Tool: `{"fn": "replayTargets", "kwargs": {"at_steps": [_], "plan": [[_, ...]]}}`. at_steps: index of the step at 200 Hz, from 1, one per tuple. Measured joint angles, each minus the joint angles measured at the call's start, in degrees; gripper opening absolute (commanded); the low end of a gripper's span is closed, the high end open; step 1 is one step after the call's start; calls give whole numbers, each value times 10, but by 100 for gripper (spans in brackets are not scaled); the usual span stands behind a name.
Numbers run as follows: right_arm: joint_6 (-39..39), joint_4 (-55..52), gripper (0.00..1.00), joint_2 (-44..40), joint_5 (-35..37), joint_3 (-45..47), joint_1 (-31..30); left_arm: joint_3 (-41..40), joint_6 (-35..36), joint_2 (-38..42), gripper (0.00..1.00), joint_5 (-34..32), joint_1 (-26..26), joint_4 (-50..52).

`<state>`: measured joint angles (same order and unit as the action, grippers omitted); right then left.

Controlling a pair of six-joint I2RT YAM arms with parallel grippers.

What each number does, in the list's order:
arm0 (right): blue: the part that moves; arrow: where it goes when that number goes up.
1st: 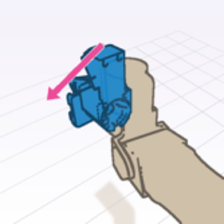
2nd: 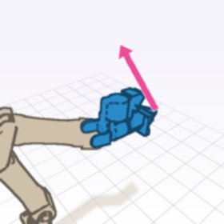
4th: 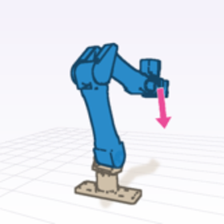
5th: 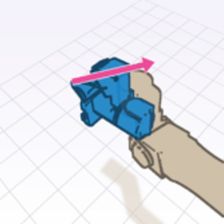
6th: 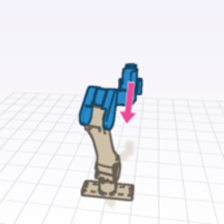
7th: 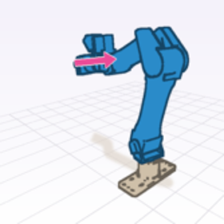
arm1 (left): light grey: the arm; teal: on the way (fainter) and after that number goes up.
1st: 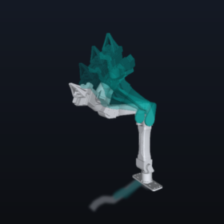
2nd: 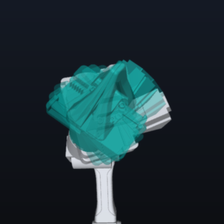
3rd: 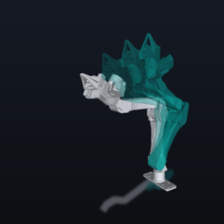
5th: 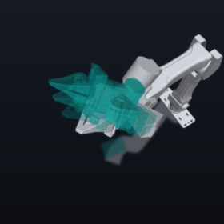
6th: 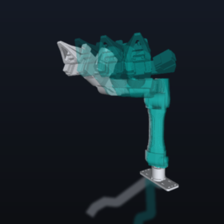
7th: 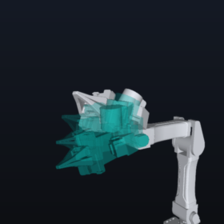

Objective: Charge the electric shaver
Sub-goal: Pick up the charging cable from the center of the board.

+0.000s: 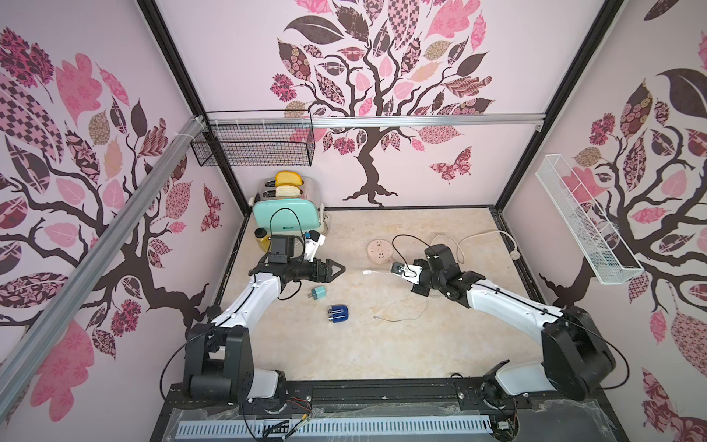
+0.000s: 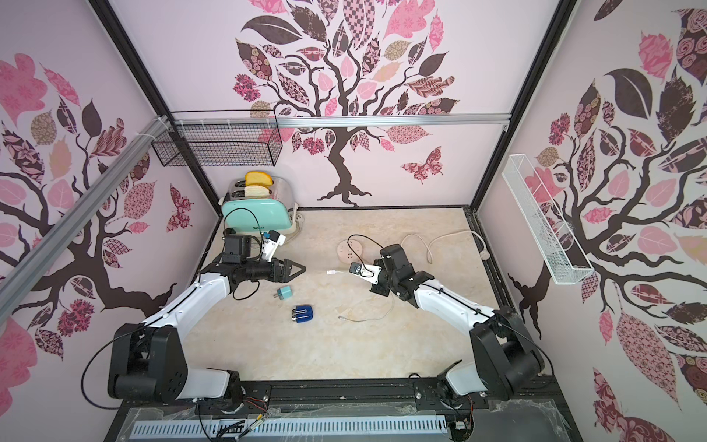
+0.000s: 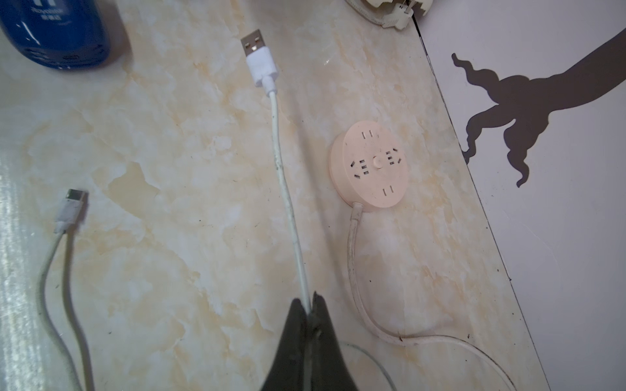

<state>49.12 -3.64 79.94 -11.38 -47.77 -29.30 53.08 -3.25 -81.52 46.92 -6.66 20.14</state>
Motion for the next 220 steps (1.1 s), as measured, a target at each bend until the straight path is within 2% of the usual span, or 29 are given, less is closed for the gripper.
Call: {"fn": "replayTargets", "kwargs": {"at_steps": [65,109,143,169,220], "plan": [[-28,9,0,-28,-56,9,7,50,15,-59,92,30,-102,-9],[-45,36,0,-46,-81,38,7,48,3,-66,89,41,-101,-36],[-57,64,0,-55,-98,54,9,48,2,-73,83,65,-101,-53],[-68,78,0,-55,-113,63,12,45,5,-82,78,82,-101,-60],[-76,90,0,-55,-128,63,20,43,12,-92,61,109,-101,-59]]}}
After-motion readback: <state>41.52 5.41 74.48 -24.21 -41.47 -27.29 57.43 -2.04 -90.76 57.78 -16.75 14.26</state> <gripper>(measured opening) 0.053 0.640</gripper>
